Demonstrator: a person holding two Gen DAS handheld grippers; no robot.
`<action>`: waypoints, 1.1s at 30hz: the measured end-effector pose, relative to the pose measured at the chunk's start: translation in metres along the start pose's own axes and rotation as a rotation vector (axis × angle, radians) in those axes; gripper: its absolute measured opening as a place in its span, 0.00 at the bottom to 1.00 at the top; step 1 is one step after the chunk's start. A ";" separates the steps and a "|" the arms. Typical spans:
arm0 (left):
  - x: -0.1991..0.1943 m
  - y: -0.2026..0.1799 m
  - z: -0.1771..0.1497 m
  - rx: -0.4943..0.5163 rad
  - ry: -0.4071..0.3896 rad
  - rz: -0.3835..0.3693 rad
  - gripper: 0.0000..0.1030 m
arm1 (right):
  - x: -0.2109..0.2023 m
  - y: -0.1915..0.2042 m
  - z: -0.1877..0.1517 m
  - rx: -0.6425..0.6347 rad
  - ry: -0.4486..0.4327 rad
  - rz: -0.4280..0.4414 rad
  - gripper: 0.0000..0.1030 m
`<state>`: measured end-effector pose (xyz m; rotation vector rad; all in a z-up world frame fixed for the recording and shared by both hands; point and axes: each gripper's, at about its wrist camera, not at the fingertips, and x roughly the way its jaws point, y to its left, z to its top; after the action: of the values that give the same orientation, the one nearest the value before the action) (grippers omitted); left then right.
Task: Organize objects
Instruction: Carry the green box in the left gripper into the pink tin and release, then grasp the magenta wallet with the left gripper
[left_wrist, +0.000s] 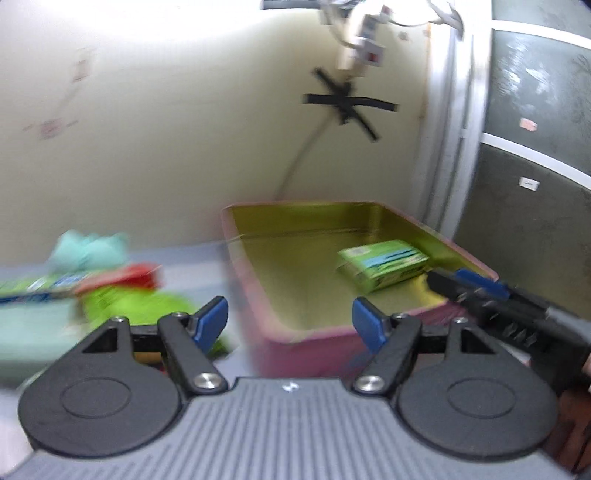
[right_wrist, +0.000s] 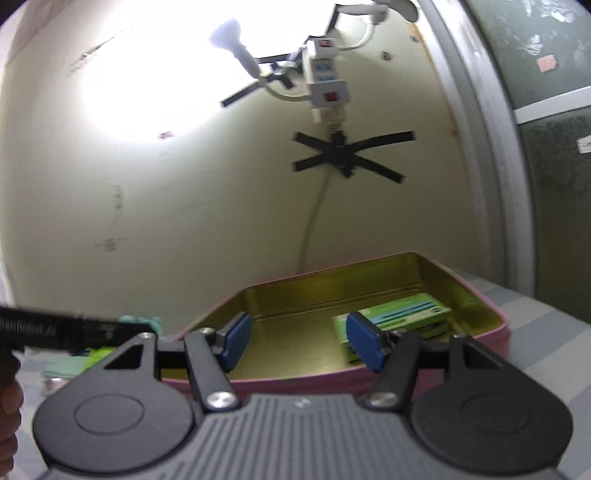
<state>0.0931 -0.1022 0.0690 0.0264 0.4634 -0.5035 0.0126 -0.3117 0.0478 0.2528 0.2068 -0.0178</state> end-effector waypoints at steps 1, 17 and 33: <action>-0.010 0.011 -0.008 -0.016 0.006 0.023 0.74 | -0.003 0.006 -0.002 -0.006 0.012 0.036 0.57; -0.029 0.119 -0.047 -0.265 0.089 0.067 0.74 | 0.046 0.127 -0.048 -0.215 0.422 0.359 0.74; 0.007 0.096 -0.058 -0.206 0.177 -0.026 0.67 | 0.066 0.154 -0.061 -0.318 0.478 0.361 0.59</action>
<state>0.1189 -0.0133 0.0057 -0.1337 0.6882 -0.4785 0.0718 -0.1467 0.0145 -0.0309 0.6300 0.4346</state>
